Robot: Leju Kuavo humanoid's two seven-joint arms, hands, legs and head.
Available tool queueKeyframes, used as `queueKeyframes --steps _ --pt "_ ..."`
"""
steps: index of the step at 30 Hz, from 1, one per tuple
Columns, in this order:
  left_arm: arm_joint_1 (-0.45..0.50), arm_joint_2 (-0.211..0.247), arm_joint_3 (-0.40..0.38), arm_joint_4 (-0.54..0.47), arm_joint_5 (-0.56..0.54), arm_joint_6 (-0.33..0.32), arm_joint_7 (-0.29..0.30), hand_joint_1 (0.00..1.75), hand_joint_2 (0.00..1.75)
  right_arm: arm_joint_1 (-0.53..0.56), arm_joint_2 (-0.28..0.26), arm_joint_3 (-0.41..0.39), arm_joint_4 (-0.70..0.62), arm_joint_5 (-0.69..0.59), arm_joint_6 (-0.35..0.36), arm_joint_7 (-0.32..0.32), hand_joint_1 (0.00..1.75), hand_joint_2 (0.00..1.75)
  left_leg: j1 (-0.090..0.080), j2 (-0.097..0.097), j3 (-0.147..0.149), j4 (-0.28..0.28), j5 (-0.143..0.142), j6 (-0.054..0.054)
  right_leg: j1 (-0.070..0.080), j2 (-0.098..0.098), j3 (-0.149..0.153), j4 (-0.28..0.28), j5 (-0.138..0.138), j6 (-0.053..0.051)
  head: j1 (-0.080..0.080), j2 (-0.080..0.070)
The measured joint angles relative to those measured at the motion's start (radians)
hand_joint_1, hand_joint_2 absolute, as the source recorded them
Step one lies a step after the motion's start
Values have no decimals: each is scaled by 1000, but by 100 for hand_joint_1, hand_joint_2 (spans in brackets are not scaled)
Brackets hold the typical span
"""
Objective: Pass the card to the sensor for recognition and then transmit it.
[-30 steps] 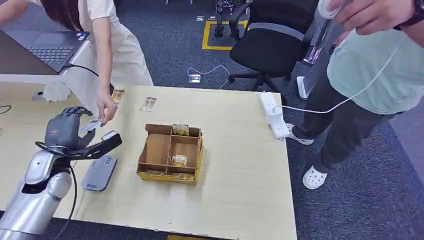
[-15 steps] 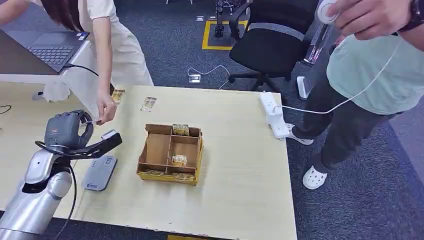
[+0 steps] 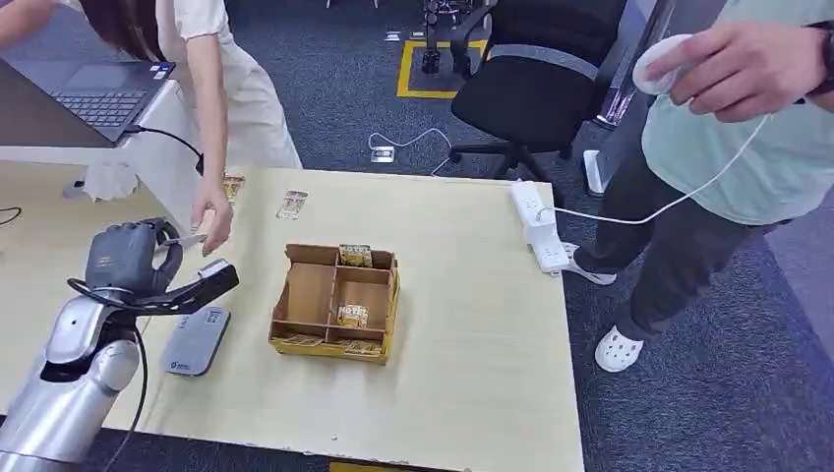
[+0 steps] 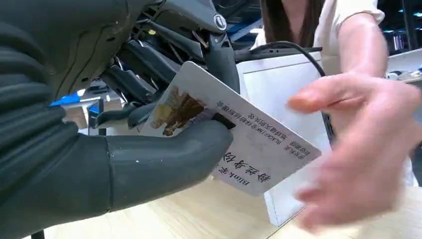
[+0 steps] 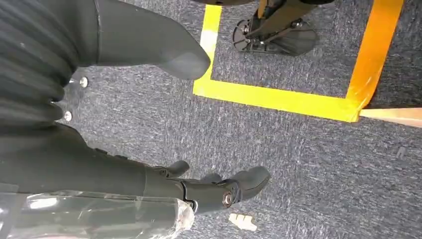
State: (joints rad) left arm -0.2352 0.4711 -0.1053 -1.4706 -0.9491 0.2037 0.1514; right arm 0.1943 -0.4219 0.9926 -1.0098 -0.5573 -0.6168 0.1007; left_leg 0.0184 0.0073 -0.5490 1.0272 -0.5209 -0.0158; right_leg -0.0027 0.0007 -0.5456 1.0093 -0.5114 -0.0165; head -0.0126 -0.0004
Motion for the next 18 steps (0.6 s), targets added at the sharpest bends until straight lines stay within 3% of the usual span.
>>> queueKeyframes --steps 12,18 --pt "19 5 0 5 -8 -3 7 175 175 0 0 0 -3 0 0 4 0 175 0 0 0 0 0 0 0 0 0 0 0 0 0 0" --pt "64 44 0 8 -17 -47 2 175 175 5 0 0 -8 -8 0 9 0 175 0 1 0 0 0 0 0 1 0 0 0 0 0 0"
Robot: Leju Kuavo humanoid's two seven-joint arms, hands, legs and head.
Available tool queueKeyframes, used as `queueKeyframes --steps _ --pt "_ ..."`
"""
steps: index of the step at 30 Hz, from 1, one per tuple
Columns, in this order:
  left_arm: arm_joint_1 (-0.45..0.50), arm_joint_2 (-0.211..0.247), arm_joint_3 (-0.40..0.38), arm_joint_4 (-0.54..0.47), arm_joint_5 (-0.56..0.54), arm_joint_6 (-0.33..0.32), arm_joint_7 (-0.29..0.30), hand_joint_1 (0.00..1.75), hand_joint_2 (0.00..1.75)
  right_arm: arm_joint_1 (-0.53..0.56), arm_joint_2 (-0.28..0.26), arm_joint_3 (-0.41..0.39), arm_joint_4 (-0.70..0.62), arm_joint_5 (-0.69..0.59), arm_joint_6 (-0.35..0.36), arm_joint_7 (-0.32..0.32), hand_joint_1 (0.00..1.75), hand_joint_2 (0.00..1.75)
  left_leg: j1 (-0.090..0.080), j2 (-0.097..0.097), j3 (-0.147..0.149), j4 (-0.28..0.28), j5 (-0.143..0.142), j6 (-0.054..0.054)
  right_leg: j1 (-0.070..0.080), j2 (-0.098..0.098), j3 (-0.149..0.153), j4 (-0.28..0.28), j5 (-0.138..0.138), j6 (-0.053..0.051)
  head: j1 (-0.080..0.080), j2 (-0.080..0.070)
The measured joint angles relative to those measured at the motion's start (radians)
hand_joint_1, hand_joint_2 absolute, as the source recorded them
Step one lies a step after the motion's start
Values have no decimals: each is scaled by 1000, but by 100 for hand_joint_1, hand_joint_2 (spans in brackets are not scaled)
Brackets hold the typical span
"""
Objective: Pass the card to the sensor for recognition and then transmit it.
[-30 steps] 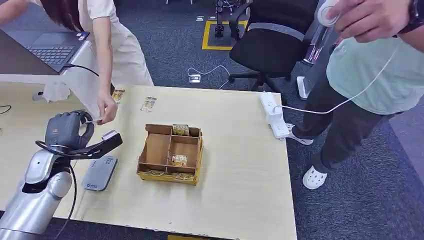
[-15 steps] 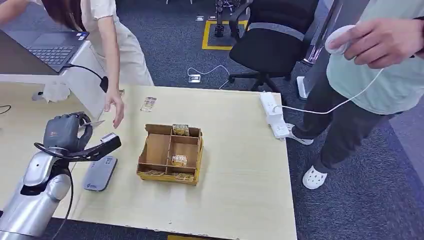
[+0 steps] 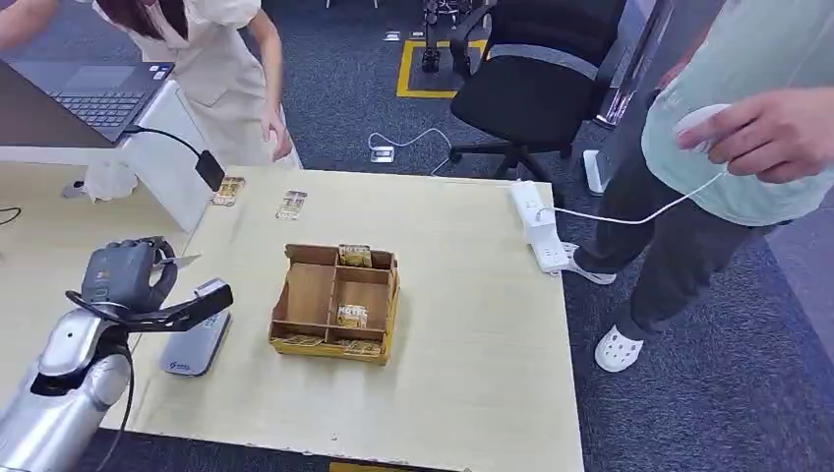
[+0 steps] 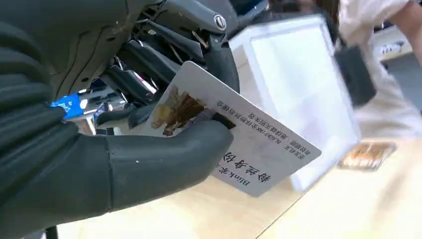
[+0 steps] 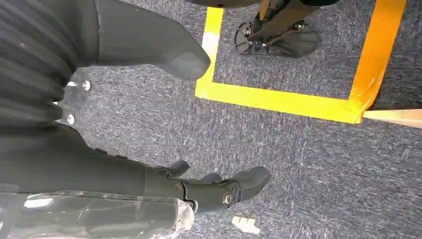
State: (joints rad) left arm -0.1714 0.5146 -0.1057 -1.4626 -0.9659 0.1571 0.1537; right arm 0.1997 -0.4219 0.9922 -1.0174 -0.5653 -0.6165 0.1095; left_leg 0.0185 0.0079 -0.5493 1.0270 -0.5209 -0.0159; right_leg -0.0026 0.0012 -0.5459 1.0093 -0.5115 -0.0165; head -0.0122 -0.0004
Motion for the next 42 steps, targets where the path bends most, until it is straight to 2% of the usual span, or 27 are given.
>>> queueKeyframes --steps 10,14,20,36,42 --pt "158 63 12 -18 51 -63 -72 175 175 4 0 0 0 -10 1 -2 0 175 0 0 0 0 0 0 0 0 0 0 0 0 0 0" --pt "218 67 34 -35 57 -63 -78 175 175 4 0 0 0 -10 0 -2 0 175 0 -1 0 0 0 0 0 -1 0 0 0 0 0 0" --pt "248 67 46 -49 62 -63 -79 175 175 4 0 0 0 -10 0 -2 0 175 0 -1 0 0 0 0 0 -1 1 0 0 0 0 0" --pt "308 22 47 -70 80 -62 -102 175 175 3 0 0 0 -6 -1 -2 0 175 0 -1 0 0 0 0 0 -1 1 0 0 0 0 0" --pt "333 -6 -2 -68 77 -50 -85 175 175 3 0 -2 0 5 0 6 0 175 0 -1 1 0 0 0 0 -2 1 0 0 0 0 0"
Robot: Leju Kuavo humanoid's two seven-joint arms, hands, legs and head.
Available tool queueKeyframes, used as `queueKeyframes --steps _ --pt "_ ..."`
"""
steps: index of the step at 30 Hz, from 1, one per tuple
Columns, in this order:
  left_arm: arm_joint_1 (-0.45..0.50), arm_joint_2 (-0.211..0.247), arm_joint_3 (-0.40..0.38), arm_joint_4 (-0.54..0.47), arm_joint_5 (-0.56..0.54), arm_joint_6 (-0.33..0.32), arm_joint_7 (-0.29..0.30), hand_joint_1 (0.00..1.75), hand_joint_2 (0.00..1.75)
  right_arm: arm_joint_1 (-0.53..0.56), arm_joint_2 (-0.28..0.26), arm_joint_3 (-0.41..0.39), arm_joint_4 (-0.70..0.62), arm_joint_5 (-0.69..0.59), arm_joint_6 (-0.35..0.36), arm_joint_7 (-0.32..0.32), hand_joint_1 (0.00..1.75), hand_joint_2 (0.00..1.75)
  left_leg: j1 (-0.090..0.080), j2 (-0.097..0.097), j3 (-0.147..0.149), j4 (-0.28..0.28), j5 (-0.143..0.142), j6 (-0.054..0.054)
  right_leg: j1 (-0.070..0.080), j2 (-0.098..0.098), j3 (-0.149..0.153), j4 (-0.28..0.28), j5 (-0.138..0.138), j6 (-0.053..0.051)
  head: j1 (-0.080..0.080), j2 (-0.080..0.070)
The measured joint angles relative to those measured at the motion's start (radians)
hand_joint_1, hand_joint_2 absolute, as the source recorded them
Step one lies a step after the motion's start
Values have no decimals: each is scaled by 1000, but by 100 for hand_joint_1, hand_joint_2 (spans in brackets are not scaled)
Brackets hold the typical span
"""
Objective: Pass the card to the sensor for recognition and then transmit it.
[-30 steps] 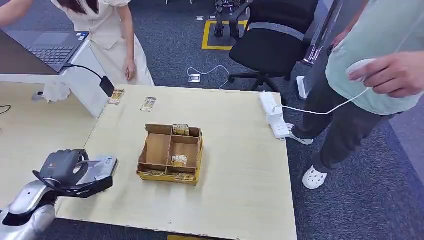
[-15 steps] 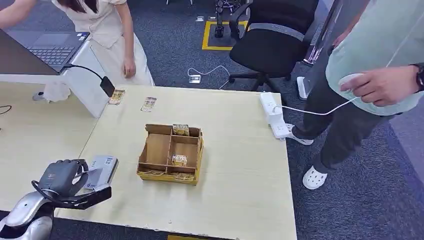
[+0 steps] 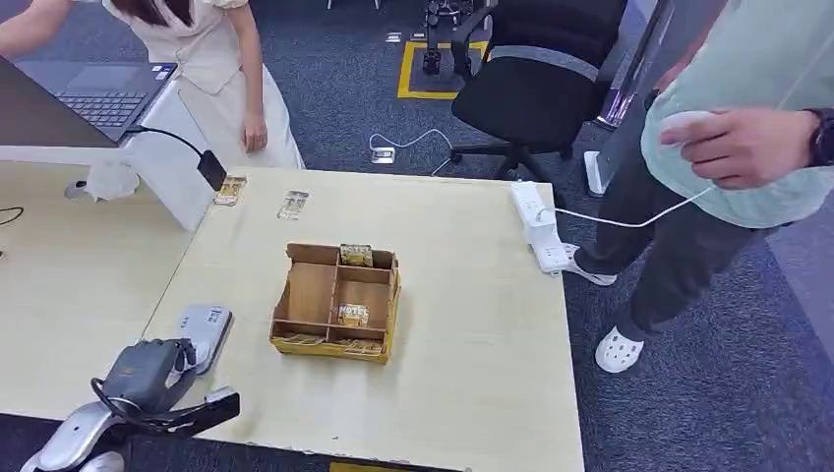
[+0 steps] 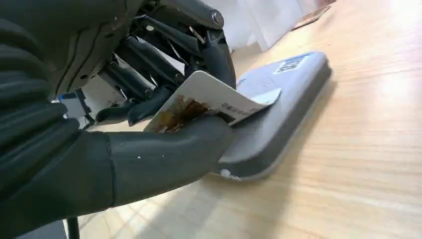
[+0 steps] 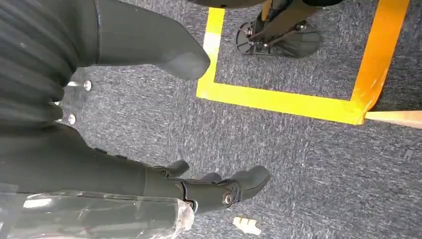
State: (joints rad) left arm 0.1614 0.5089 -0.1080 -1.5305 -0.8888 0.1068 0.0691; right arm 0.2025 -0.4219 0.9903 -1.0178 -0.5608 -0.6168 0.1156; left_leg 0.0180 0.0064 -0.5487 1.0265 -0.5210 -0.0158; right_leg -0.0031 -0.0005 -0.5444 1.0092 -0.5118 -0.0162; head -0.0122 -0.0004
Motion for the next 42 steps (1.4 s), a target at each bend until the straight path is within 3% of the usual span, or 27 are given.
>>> queueKeyframes --steps 7,13,18,26,42 --pt "4 -11 -28 0 3 18 4 175 175 0 0 -2 0 4 0 1 0 175 0 0 1 0 0 0 0 0 1 0 0 0 0 0" --pt "-13 -40 -29 2 123 154 -113 175 175 0 0 -2 0 18 3 -8 0 175 0 -1 1 0 0 0 0 -1 0 0 0 0 0 0" --pt "-135 -45 16 2 156 182 -153 175 175 -9 0 0 4 24 17 -19 0 175 0 -1 1 0 1 -1 0 -1 0 0 1 0 0 0" --pt "-364 -31 37 28 145 179 -154 175 175 -30 5 9 30 28 35 -32 0 175 0 -1 0 1 2 -1 0 -1 0 1 1 0 0 0" --pt "-532 -22 15 109 98 185 -115 175 175 -47 11 25 47 27 41 -35 0 175 0 0 -1 1 2 -1 0 0 -2 0 1 0 0 0"
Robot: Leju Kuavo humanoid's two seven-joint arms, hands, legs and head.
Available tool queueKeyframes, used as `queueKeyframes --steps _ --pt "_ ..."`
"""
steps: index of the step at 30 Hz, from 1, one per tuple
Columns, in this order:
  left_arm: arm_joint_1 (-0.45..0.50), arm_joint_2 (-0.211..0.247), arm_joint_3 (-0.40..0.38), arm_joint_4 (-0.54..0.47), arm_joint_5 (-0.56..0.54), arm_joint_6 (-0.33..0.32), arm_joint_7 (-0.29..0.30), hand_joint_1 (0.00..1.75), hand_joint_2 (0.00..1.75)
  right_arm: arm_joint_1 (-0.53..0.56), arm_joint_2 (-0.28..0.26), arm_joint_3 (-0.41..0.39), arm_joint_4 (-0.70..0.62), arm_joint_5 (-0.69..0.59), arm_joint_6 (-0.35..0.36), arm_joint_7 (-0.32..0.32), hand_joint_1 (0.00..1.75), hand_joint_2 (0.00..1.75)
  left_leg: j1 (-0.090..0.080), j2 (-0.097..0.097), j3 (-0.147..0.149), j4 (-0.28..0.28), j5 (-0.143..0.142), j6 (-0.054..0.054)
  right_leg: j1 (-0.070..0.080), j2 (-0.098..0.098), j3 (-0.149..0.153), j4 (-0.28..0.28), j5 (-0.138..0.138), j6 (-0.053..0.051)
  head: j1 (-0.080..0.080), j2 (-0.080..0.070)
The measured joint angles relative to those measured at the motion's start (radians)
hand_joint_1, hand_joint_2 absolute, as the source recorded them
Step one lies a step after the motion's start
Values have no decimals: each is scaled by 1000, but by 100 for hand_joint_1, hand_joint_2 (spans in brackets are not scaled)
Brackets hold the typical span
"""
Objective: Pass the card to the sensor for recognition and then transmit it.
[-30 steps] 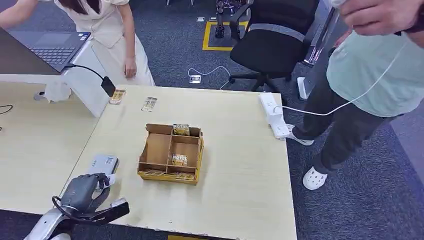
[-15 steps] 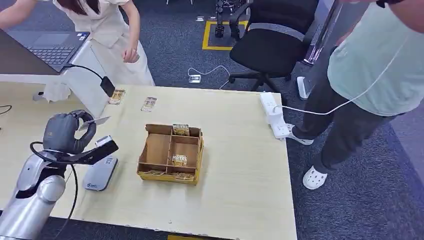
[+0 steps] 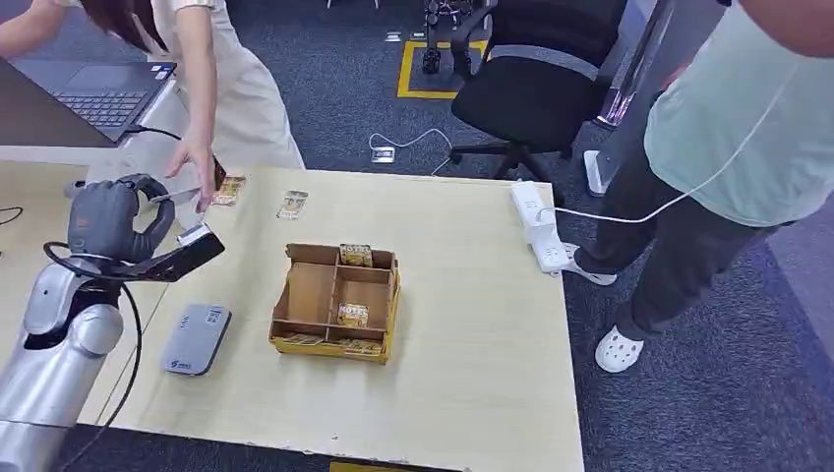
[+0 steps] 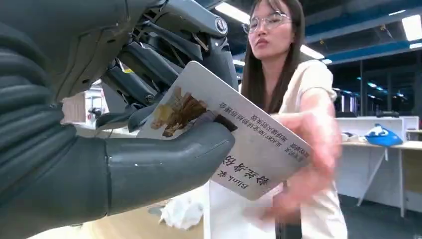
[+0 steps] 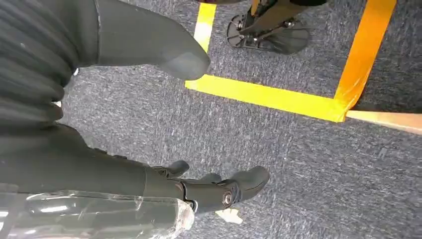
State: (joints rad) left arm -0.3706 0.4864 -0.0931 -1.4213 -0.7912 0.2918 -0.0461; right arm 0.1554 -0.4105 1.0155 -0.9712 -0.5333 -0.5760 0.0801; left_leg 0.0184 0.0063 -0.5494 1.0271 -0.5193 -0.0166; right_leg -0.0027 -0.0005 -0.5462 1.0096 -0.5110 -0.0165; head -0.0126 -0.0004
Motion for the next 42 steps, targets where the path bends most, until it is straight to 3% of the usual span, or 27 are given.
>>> queueKeyframes --steps 11,12,21,28,32,36,39,42 --pt "-35 -16 -22 38 4 21 11 175 175 -9 10 1 13 0 2 -8 0 175 0 2 -1 0 0 0 0 2 -1 0 0 0 0 0" --pt "-35 -19 -24 38 7 26 11 0 175 -9 10 1 13 0 2 -8 0 175 0 2 -1 0 0 0 0 2 -1 0 0 0 0 0" --pt "-35 -29 -31 38 52 21 11 0 175 -8 13 1 13 -4 -4 -2 0 175 0 2 -1 0 0 0 0 2 -1 0 0 0 0 0" --pt "-32 3 -36 38 287 -189 -41 0 175 -2 13 1 13 -8 -15 5 0 175 0 2 -1 0 0 0 0 2 -1 0 0 0 0 0" --pt "-21 71 -43 11 371 -355 -96 0 175 1 12 1 13 -19 -13 -9 0 175 0 3 -1 0 0 0 0 4 -2 0 0 0 0 0" --pt "3 182 -79 -69 425 -534 -176 0 175 5 12 1 19 -34 -5 -31 0 175 0 3 -1 0 -1 0 0 4 -2 0 0 0 0 0" --pt "18 255 -114 -144 433 -583 -192 0 175 9 12 1 25 -42 -2 -40 0 175 0 3 -1 0 -1 0 0 3 -2 0 0 0 0 0" --pt "24 301 -148 -202 397 -583 -209 0 175 11 12 1 29 -52 -7 -42 0 175 0 3 -1 0 -1 0 0 3 -2 0 0 0 0 0"
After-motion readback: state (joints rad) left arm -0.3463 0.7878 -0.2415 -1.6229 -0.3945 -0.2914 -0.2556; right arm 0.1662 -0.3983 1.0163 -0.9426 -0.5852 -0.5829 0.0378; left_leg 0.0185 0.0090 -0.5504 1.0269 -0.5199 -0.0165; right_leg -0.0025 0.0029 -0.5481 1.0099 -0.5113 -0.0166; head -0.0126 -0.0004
